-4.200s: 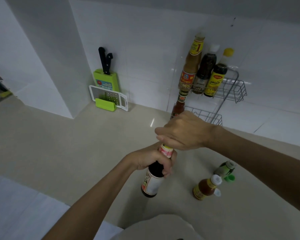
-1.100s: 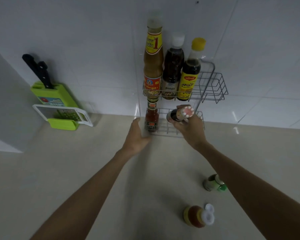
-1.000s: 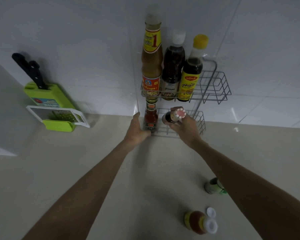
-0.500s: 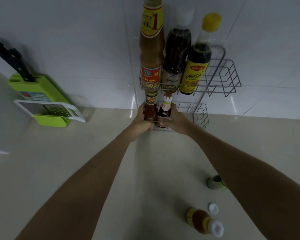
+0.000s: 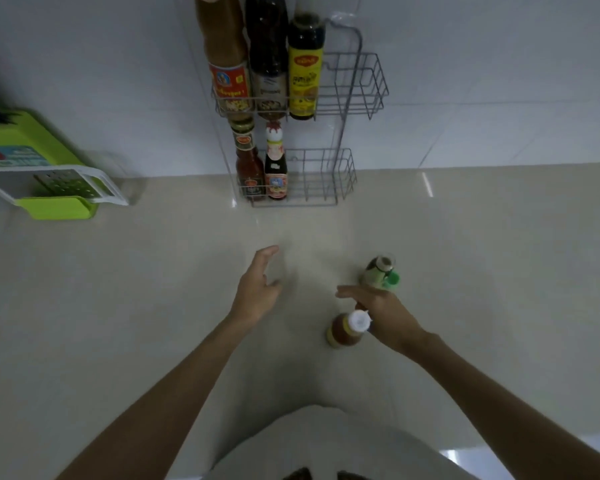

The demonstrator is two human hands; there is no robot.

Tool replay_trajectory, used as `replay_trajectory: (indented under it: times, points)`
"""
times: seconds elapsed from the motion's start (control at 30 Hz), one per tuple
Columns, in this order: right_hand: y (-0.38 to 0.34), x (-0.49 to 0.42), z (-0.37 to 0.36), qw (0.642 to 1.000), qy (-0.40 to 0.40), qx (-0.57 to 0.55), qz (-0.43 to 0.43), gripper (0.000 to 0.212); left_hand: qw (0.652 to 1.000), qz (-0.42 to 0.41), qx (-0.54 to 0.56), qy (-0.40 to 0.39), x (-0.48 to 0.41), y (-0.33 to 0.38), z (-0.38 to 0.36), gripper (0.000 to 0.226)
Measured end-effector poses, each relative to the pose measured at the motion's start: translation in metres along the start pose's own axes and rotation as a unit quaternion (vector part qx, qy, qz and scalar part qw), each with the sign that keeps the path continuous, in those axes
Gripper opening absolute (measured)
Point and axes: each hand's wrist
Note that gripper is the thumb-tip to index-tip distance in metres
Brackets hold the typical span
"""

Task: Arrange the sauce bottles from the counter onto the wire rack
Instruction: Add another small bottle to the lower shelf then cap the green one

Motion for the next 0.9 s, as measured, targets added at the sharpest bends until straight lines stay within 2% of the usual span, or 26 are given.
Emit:
replay_trajectory:
  times: [0.1, 0.2, 0.3, 0.33, 0.4, 0.47, 0.53, 0.57, 0.67, 0.77, 0.83, 0.9]
  points:
    - [0.017, 0.039, -0.025, 0.993, -0.068, 0.089, -0.034, 0.059, 0.998, -0.004, -0.055, -0.036, 0.025, -0.024, -0.023, 0.065]
    - [0.043, 0.064, -0.047, 0.987, -0.072, 0.144, -0.016, 0.065, 0.988, -0.037, -0.117, -0.093, 0.043, -0.035, -0.043, 0.074]
    - [0.045, 0.065, -0.044, 0.983, -0.054, 0.174, -0.034, 0.048, 0.971, -0.068, -0.153, -0.168, 0.051, -0.028, -0.056, 0.083]
    - [0.038, 0.06, -0.039, 0.987, -0.019, 0.152, -0.045, 0.039, 0.966, -0.077, -0.155, -0.193, 0.052, -0.023, -0.059, 0.083]
    - [0.017, 0.045, -0.023, 0.989, 0.116, 0.041, -0.083, 0.028, 0.958, -0.081, -0.154, -0.227, 0.053, -0.017, -0.063, 0.078]
    - [-0.009, 0.029, -0.002, 0.955, 0.268, -0.071, -0.11, 0.026, 0.961, -0.065, -0.154, -0.219, 0.053, -0.013, -0.068, 0.074]
    - [-0.032, 0.019, 0.017, 0.919, 0.354, -0.136, -0.107, 0.026, 0.968, -0.068, -0.148, -0.191, 0.054, -0.012, -0.073, 0.069]
    - [-0.041, 0.017, 0.024, 0.912, 0.364, -0.16, -0.102, 0.023, 0.97, -0.074, -0.142, -0.182, 0.055, -0.012, -0.076, 0.066]
    - [-0.056, 0.022, 0.028, 0.917, 0.317, -0.224, -0.091, 0.012, 0.98, -0.074, -0.108, -0.152, 0.061, -0.011, -0.081, 0.055]
    - [-0.056, 0.022, 0.033, 0.904, 0.306, -0.287, -0.076, 0.008, 0.987, -0.077, -0.081, -0.114, 0.067, -0.003, -0.074, 0.047]
    - [-0.058, 0.015, 0.046, 0.883, 0.308, -0.35, -0.049, 0.006, 0.987, -0.073, -0.052, -0.135, 0.07, 0.007, -0.063, 0.042]
    - [-0.062, 0.004, 0.061, 0.872, 0.297, -0.389, -0.015, 0.005, 0.98, -0.054, -0.001, -0.191, 0.075, 0.02, -0.053, 0.039]
Point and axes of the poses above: each hand's wrist, its own x-axis away from the middle knuckle, its own z-axis out of the back of the hand, y = z × x, and after that the axes turned 13 degrees about z, right-handed
